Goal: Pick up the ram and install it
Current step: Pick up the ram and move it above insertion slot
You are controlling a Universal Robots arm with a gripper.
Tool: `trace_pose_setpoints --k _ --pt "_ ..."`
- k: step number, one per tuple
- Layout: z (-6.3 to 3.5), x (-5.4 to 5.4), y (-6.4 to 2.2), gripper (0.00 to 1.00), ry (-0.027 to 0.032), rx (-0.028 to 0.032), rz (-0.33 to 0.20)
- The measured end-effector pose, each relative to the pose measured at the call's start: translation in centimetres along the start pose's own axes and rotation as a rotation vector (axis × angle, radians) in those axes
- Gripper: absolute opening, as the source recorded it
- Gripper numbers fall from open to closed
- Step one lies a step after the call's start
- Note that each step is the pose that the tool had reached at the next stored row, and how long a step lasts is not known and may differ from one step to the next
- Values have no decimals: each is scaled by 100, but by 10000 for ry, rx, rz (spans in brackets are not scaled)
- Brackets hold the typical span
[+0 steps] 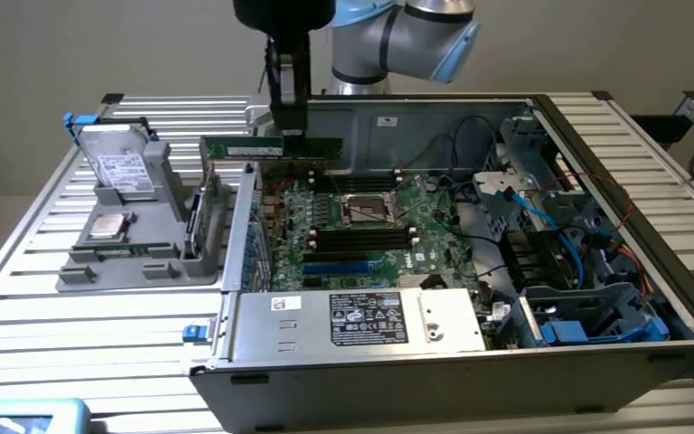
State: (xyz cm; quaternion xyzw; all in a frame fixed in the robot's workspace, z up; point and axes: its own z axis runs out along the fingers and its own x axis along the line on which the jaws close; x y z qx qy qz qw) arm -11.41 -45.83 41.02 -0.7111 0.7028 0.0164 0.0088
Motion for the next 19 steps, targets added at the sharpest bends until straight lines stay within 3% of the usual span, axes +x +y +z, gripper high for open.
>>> trace_pose_setpoints --k 5,14,19 --pt "-3 3 -229 13 0 -39 -4" --pt "-6 -9 -633 13 0 -43 -10" --pt "1 -186 -711 13 1 -28 -10"
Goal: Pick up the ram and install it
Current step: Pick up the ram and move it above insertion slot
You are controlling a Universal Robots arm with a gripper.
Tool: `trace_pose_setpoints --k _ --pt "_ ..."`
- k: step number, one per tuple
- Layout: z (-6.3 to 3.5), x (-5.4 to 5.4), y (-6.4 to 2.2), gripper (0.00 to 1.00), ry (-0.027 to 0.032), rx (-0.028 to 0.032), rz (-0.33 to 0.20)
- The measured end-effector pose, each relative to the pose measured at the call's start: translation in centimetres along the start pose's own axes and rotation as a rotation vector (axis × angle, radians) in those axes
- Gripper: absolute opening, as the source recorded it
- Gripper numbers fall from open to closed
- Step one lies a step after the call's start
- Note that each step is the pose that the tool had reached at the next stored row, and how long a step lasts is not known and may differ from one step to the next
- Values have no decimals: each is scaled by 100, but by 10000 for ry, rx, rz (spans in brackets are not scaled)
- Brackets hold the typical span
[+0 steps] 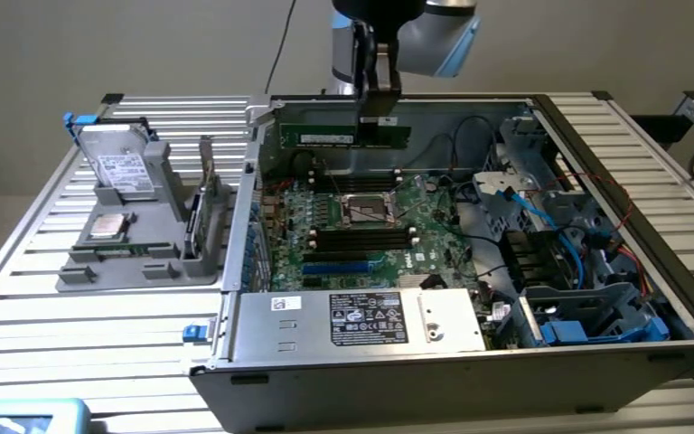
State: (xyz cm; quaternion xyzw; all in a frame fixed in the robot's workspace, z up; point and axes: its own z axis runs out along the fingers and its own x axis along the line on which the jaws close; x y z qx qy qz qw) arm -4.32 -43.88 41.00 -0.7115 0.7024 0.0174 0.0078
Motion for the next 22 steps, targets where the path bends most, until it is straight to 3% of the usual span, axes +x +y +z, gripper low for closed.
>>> trace_pose_setpoints --k 4,7,10,18,22 --pt "4 -139 -68 13 17 58 -3" --pt "10 -200 -136 13 20 194 -7" --pt "26 -208 -181 13 20 277 -10" --pt "88 -217 -202 13 19 265 -9" --pt "136 -298 -208 13 20 265 -10"
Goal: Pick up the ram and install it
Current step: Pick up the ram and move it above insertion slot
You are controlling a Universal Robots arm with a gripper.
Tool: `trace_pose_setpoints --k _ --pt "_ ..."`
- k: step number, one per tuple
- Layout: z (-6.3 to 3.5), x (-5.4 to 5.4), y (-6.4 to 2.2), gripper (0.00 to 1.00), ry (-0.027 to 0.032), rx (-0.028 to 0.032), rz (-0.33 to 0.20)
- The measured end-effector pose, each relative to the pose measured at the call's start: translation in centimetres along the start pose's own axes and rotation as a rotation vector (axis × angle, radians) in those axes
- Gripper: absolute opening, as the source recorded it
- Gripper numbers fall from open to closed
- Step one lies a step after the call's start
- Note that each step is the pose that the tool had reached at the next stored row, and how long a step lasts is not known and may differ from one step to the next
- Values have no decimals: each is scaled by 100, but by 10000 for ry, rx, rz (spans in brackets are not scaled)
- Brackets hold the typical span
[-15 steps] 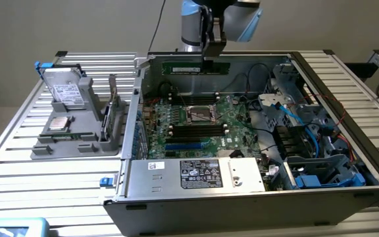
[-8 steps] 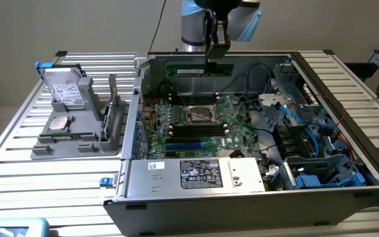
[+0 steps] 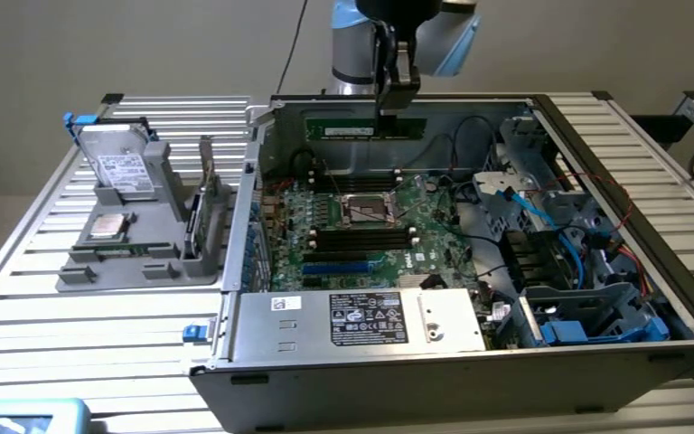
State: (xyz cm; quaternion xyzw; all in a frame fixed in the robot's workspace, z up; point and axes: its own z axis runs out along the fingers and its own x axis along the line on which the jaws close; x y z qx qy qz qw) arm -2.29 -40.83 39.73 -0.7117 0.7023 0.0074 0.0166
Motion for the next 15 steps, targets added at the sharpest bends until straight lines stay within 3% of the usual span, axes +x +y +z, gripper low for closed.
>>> trace_pose_setpoints --k 3,6,15 --pt "8 -19 -1 13 0 0 0" --pt "22 -22 -1 13 -45 1 1" --pt "181 -29 1 13 -47 0 -4"
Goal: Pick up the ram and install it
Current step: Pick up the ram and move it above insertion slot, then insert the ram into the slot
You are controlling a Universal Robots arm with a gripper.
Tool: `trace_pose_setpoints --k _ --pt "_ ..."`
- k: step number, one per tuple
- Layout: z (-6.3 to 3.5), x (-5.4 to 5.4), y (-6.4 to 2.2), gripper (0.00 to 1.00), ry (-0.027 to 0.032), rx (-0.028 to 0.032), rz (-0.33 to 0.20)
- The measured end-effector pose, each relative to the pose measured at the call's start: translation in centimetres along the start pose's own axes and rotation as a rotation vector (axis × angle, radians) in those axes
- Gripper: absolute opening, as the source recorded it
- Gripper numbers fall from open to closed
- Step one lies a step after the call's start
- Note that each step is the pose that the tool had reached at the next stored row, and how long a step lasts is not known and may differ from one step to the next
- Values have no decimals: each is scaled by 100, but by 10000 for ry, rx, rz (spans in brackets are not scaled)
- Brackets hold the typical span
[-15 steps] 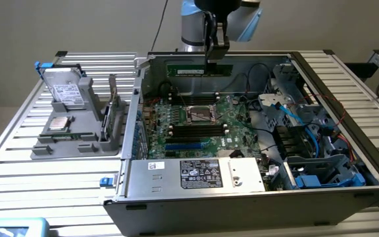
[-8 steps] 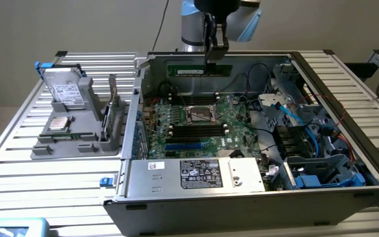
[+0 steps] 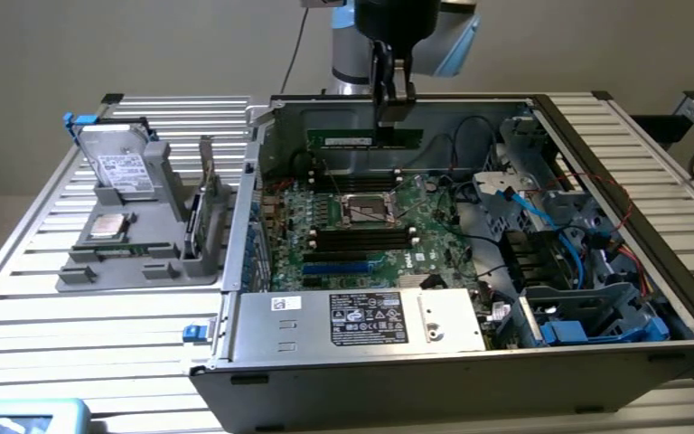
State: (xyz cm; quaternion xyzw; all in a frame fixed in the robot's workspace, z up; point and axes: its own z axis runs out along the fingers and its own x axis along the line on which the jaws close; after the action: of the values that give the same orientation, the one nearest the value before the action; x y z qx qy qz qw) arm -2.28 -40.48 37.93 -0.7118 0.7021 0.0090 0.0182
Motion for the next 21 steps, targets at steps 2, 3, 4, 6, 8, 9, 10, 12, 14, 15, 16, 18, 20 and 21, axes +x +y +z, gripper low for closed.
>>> trace_pose_setpoints --k 2,3,4,6,8,9,10,12,14,15,16,18,20,21 --pt "36 1 -1 13 1 0 -4" --pt "54 2 -2 13 1 0 -7" --pt "73 3 -2 13 0 0 -9" --pt "109 4 -2 13 1 0 -13" --pt "145 6 -3 13 0 0 -19" --pt "163 6 -3 13 1 -1 -21" --pt "181 7 -3 13 1 -1 -23" --pt "218 8 -3 13 1 -1 -28" --pt "255 10 -3 13 -1 -1 -33" --pt "272 11 -3 13 0 -1 -37" --pt "290 11 -2 13 1 -2 -41" --pt "326 13 -2 13 15 -3 -56" --pt "347 13 -3 13 67 -6 -84" --pt "356 13 -4 13 101 -7 -102"
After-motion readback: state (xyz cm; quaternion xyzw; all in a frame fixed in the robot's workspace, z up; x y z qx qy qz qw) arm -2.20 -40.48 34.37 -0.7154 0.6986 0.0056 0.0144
